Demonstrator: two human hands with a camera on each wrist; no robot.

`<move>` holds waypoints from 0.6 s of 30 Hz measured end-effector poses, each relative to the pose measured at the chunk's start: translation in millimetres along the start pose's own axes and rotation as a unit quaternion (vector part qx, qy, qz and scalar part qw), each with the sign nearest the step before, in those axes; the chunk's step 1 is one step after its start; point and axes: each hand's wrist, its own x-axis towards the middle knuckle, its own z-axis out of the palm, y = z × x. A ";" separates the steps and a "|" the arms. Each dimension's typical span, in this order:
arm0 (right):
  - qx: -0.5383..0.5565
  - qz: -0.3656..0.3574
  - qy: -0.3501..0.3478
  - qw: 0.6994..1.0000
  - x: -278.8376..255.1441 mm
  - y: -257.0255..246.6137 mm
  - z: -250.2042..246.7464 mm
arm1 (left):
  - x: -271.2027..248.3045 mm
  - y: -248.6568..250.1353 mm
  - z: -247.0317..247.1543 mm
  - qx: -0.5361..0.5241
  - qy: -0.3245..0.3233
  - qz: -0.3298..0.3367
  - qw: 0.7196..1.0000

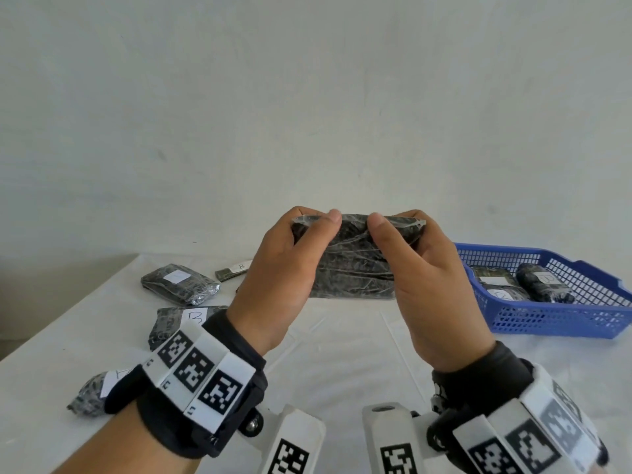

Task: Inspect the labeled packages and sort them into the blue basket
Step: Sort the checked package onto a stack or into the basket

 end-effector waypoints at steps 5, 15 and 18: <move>-0.011 0.009 0.008 1.000 4.7 -3.2 2.4 | -2.2 5.1 3.3 0.008 -0.006 -0.022 1.000; -0.016 0.050 0.011 0.999 8.2 5.7 -0.3 | -2.3 4.7 -6.2 0.027 0.009 -0.058 0.998; -0.047 0.029 -0.002 0.998 8.4 4.5 -2.3 | -0.3 3.0 -9.8 0.004 0.016 -0.075 0.997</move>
